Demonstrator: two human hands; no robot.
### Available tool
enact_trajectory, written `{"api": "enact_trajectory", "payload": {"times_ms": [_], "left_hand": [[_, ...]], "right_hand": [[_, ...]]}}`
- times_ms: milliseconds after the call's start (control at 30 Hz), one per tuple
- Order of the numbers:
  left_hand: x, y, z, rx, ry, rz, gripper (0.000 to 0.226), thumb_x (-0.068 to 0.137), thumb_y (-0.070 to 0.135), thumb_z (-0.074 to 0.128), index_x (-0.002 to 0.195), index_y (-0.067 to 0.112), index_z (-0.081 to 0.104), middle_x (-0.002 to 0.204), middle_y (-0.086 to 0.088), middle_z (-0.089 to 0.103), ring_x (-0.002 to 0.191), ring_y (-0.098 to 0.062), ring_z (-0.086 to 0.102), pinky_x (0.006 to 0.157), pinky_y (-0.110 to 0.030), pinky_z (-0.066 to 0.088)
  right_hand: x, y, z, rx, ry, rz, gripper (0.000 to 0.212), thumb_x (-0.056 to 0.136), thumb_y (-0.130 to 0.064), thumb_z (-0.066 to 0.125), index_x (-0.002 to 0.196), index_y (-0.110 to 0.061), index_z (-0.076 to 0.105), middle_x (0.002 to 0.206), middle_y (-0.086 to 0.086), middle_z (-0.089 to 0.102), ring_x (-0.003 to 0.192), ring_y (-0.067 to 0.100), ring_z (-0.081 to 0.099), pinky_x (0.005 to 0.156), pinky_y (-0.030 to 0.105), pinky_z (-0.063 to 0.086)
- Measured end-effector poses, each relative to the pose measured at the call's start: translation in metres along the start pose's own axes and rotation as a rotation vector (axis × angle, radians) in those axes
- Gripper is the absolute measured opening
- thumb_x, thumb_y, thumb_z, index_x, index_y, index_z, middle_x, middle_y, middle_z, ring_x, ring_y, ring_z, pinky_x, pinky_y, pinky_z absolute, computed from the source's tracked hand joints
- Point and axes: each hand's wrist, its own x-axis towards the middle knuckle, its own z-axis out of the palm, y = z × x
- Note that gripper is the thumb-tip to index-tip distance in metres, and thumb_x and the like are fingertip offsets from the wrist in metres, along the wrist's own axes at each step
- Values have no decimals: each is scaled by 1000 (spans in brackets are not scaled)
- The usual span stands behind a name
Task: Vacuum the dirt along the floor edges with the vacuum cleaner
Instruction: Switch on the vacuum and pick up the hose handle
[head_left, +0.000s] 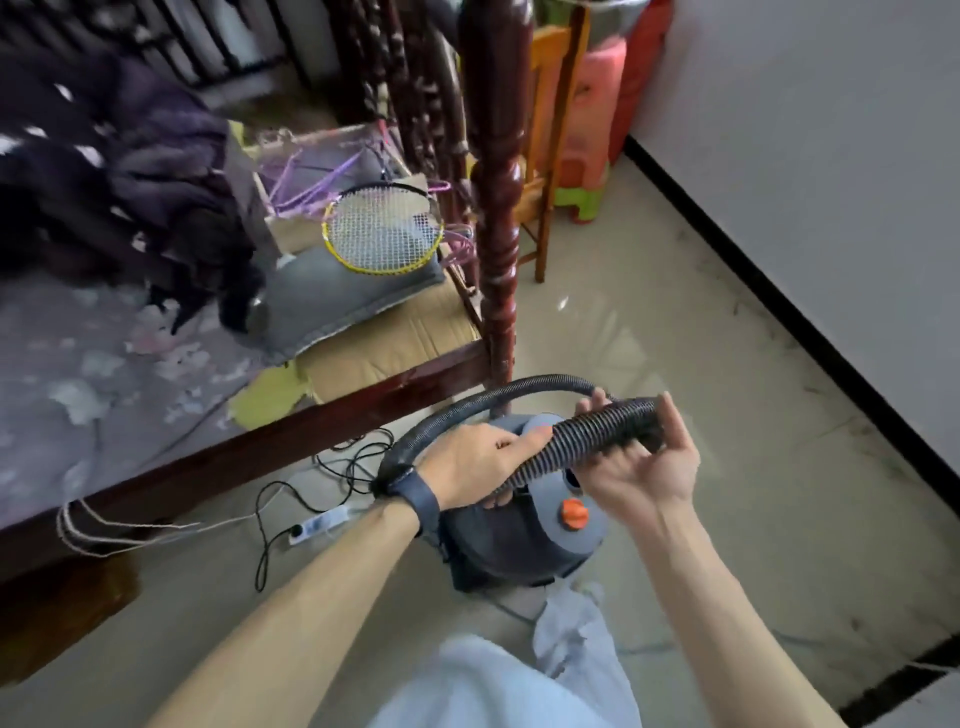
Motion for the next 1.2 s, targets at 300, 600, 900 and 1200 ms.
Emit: {"api": "enact_trajectory", "payload": {"times_ms": [300, 600, 900, 1200], "left_hand": [[-52, -11, -59, 46, 15, 104, 63, 69, 80, 66, 61, 17, 63, 55, 2, 65, 47, -7, 57, 65, -42, 52], [-47, 6, -88, 291, 57, 96, 66, 64, 81, 67, 72, 15, 70, 57, 8, 62, 56, -9, 58, 56, -26, 40], [-33, 72, -25, 175, 132, 413, 39, 73, 31, 72, 102, 37, 46, 83, 8, 64, 78, -16, 64, 68, -39, 56], [-7, 145, -67, -140, -203, 456, 24, 61, 1, 70, 81, 12, 61, 61, 5, 58, 46, -11, 55, 44, -24, 45]], "right_hand": [[-8, 36, 30, -8, -33, -46, 72, 89, -47, 72, 134, 6, 52, 124, 18, 71, 104, 39, 73, 101, 49, 53], [-14, 16, 13, -205, 318, -129, 25, 103, -13, 49, 78, -11, 53, 60, 6, 57, 57, 18, 59, 41, 25, 53], [-90, -33, 87, -329, 275, -321, 48, 99, -28, 70, 134, 1, 54, 99, 17, 69, 91, 31, 71, 65, 49, 58], [-131, -80, 92, -50, -51, -449, 61, 88, -39, 78, 128, 1, 57, 108, 23, 75, 93, 43, 76, 69, 58, 63]]}}
